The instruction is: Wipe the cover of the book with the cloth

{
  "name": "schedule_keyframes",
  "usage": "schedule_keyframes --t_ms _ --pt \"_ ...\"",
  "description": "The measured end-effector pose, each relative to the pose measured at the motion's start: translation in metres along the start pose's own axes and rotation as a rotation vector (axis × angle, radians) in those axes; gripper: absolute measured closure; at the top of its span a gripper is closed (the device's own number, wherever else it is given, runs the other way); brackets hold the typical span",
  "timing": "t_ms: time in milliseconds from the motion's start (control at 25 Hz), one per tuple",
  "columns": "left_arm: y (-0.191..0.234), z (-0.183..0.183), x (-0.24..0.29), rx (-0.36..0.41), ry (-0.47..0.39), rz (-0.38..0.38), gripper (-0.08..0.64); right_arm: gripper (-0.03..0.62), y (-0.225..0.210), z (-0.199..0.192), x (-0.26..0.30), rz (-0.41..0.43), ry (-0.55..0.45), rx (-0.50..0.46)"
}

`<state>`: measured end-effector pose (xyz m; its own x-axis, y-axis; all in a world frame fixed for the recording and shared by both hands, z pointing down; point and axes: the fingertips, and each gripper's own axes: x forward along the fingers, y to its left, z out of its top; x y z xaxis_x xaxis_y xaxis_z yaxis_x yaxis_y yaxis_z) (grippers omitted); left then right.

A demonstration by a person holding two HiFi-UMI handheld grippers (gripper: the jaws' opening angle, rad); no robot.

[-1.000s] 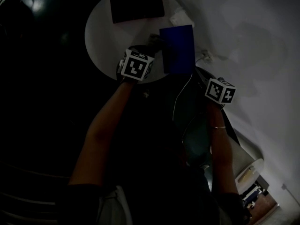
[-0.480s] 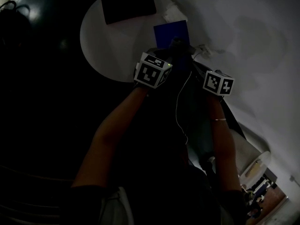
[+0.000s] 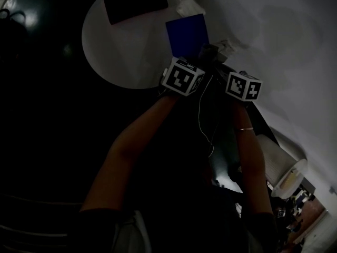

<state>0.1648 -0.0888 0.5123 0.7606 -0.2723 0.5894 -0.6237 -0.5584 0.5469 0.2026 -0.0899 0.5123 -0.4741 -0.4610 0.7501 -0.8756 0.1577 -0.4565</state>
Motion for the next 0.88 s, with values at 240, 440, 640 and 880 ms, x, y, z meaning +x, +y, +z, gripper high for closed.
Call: schedule_keyframes --t_ms 240,440,640,880 --pt "0.012 -0.016 0.013 0.031 0.053 0.044 0.526 0.561 0.003 -0.009 0.012 -0.002 0.024 0.005" --pt "0.027 -0.023 0.007 0.049 0.091 0.072 0.526 0.561 0.009 -0.003 0.011 -0.022 0.004 0.003" --pt "0.047 -0.032 -0.001 0.048 0.116 0.113 0.526 0.561 0.010 -0.003 0.009 -0.018 0.002 0.005" --pt "0.069 -0.048 -0.007 0.036 0.149 0.149 0.526 0.561 0.008 -0.009 0.011 -0.010 0.013 0.010"
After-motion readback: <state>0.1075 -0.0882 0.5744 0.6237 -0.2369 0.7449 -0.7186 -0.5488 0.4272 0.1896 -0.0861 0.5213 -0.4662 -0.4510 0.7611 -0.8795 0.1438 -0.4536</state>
